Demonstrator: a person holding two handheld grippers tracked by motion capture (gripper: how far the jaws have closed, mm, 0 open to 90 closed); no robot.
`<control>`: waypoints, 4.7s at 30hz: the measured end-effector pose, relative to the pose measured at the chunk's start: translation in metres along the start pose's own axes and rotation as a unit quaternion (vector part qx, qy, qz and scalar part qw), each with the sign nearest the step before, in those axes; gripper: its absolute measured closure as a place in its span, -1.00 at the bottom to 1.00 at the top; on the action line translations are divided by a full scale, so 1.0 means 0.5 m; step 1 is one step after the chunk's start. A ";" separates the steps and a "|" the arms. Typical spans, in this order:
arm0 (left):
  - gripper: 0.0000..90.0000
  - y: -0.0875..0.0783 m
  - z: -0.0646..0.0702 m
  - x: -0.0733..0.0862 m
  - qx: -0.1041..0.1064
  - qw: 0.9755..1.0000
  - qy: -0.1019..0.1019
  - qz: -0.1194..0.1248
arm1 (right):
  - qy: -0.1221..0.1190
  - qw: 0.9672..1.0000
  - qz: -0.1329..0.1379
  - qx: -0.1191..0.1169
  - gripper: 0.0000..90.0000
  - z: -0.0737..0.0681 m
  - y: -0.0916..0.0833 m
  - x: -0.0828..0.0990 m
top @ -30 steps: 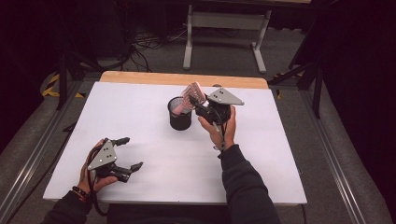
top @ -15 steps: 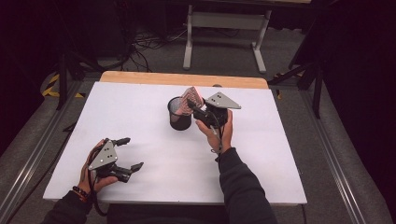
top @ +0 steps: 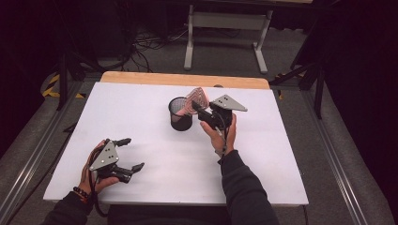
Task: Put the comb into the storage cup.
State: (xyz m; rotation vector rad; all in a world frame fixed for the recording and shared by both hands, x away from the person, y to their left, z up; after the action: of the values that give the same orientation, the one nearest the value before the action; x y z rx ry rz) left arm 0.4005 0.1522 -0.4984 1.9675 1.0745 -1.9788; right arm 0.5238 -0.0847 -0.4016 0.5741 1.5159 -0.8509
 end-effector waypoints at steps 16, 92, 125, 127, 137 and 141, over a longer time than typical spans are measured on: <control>-0.87 0.003 0.002 0.001 0.003 1.000 0.000 -0.001 | -0.005 1.000 -0.007 -0.004 0.29 -0.002 0.003 0.011; -0.87 0.007 0.005 0.004 0.007 1.000 0.005 -0.011 | -0.092 0.992 -0.051 0.071 -0.88 0.013 -0.012 0.010; -0.86 0.009 0.005 0.006 0.009 1.000 0.007 -0.014 | -0.110 0.991 -0.026 0.073 -0.82 0.003 -0.043 0.003; -0.87 0.009 0.005 0.006 0.008 1.000 0.007 -0.013 | -0.112 0.991 -0.024 0.073 -0.82 0.002 -0.045 0.002; -0.87 0.009 0.004 0.006 0.008 1.000 0.005 -0.013 | -0.116 0.991 -0.021 0.066 -0.81 -0.003 -0.062 0.009; -0.87 0.009 0.003 0.006 0.008 1.000 0.004 -0.013 | -0.122 0.990 -0.020 0.065 -0.81 -0.005 -0.067 0.012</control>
State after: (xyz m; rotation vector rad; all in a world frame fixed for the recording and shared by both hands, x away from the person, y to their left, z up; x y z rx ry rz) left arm 0.4014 0.1492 -0.5030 1.9811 1.0964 -2.0002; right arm 0.4953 -0.1037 -0.4015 0.5142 1.2593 -1.0190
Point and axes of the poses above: each handheld gripper's, and its own axes: y roughly forward along the jaws, x roughly out of its underside, z roughly to its right, the point moved 9 cm from there along y, roughly forward along the jaws, and after that the axes turned 4 degrees about -y, right-handed, at the moved point
